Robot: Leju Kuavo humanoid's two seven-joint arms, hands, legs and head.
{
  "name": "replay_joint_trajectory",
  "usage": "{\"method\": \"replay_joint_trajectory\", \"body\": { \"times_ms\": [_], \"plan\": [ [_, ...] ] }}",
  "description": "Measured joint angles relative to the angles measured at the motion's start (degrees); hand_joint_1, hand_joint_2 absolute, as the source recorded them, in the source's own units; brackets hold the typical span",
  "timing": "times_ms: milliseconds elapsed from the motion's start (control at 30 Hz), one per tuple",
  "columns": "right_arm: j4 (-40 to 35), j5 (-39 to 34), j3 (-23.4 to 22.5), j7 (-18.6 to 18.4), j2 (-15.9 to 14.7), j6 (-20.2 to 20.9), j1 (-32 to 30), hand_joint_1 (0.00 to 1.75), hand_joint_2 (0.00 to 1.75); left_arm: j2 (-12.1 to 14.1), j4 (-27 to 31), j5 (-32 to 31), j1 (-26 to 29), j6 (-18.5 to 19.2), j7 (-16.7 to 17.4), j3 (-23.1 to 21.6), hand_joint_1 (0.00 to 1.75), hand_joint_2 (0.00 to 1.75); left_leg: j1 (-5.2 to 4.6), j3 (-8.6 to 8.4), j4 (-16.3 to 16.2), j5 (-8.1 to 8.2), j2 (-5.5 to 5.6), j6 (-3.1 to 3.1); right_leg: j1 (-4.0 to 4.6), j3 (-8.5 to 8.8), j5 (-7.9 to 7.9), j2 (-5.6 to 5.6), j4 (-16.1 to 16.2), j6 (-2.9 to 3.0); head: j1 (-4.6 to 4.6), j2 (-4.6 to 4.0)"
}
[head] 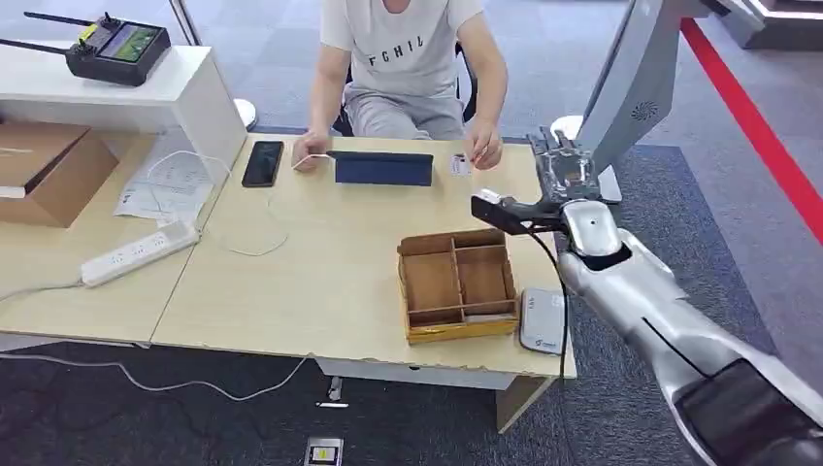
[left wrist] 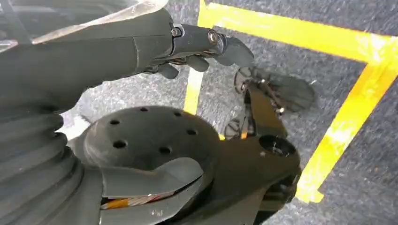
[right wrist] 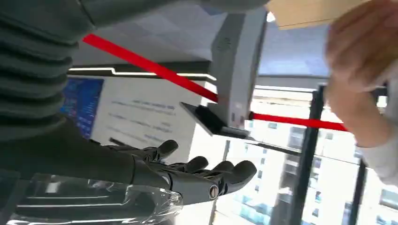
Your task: Pass the card to the sensor for recognition and then transmit it.
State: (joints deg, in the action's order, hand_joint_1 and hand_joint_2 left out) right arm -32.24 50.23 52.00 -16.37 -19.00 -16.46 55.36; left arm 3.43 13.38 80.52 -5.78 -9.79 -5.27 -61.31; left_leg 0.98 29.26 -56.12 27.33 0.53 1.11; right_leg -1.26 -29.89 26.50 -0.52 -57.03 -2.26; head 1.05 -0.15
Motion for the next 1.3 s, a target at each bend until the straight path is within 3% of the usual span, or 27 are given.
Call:
{"method": "replay_joint_trajectory", "body": {
  "times_ms": [167,367,500,600,700,833,900,967,1133,1300],
  "plan": [
    [-1.92,-3.38,-5.22,-3.87,-9.34,-0.5,-5.05,0.0,0.0,-0.11,-0.04,-0.79,0.02,-2.58,-2.97,0.0,0.0,1.75,-0.02,0.0,-0.07,0.05,0.05,-0.06,-0.02,0.04,-0.01,0.02,0.06,-0.03,-0.02,0.0],
    [-4.7,-11.94,-15.11,-3.56,-19.19,-5.93,-17.27,0.0,0.0,-0.55,-0.09,0.96,0.52,-1.97,-5.16,0.0,0.0,1.75,0.03,0.11,-0.07,0.12,0.2,-0.12,0.02,0.09,0.02,0.07,0.12,-0.07,-0.02,0.0],
    [-5.05,-15.81,-20.47,-2.34,-21.37,-8.76,-22.34,0.0,0.0,-0.77,-0.09,1.33,0.49,-2.69,-5.59,0.02,0.0,1.75,0.0,0.07,-0.02,0.13,0.05,-0.11,0.0,-0.01,0.05,-0.05,0.11,-0.12,-0.09,0.0],
    [-5.03,-19.79,-27.4,1.37,-22.86,-11.08,-31.05,0.0,0.0,-1.22,-0.11,2.26,0.28,-2.36,-4.96,0.07,0.0,1.75,0.12,0.08,-0.04,0.15,0.64,-0.14,0.11,0.3,0.21,0.59,0.15,-0.21,0.04,0.0],
    [-4.46,-24.22,-32.42,5.3,-22.07,-11.89,-36.39,0.0,0.0,-1.4,-0.11,3.13,0.58,-1.7,-4.26,0.17,0.0,1.75,0.09,0.1,-0.01,0.15,0.65,-0.13,0.09,0.22,0.23,0.56,0.14,-0.17,-0.02,0.0],
    [-1.66,-31.28,-39.77,16.06,-18.77,-11.3,-42.72,0.0,0.0,-1.81,-0.09,3.35,0.28,-1.66,-4.3,0.3,0.0,1.75,0.13,0.11,-0.01,0.15,0.64,-0.12,0.13,0.24,0.25,0.54,0.14,-0.16,0.0,0.0],
    [-0.39,-25.14,-43.13,20.06,-16.99,-10.33,-44.64,0.0,0.0,-1.86,-0.11,3.35,0.37,-1.66,-4.28,0.5,0.0,1.75,0.11,0.09,0.0,0.15,0.61,-0.12,0.1,0.18,0.24,0.51,0.14,-0.16,-0.04,0.0],
    [2.24,-16.69,-49.69,23.99,-14.44,-9.92,-45.52,0.0,0.0,-1.86,-0.11,3.52,0.32,-1.66,-4.22,0.63,0.0,1.75,0.11,0.05,0.0,0.15,0.54,-0.12,0.1,0.14,0.24,0.44,0.14,-0.16,-0.04,0.0],
    [9.25,-20.96,-61.05,25.69,-7.09,-9.57,-48.03,0.0,0.0,-2.4,-0.09,6.49,0.41,-5.18,-6.25,2.56,0.0,1.75,0.22,0.02,0.0,0.16,0.52,-0.11,0.23,0.23,0.3,0.45,0.14,-0.11,0.0,0.0],
    [15.52,-18.93,-66.82,20.24,3.4,-7.08,-50.47,0.0,0.0,-2.54,-0.02,4.02,0.02,-6.55,-5.83,2.58,0.0,1.75,0.25,0.0,0.08,0.17,0.38,-0.09,0.26,0.15,0.3,0.26,0.13,-0.07,0.0,0.0]
  ]
}}
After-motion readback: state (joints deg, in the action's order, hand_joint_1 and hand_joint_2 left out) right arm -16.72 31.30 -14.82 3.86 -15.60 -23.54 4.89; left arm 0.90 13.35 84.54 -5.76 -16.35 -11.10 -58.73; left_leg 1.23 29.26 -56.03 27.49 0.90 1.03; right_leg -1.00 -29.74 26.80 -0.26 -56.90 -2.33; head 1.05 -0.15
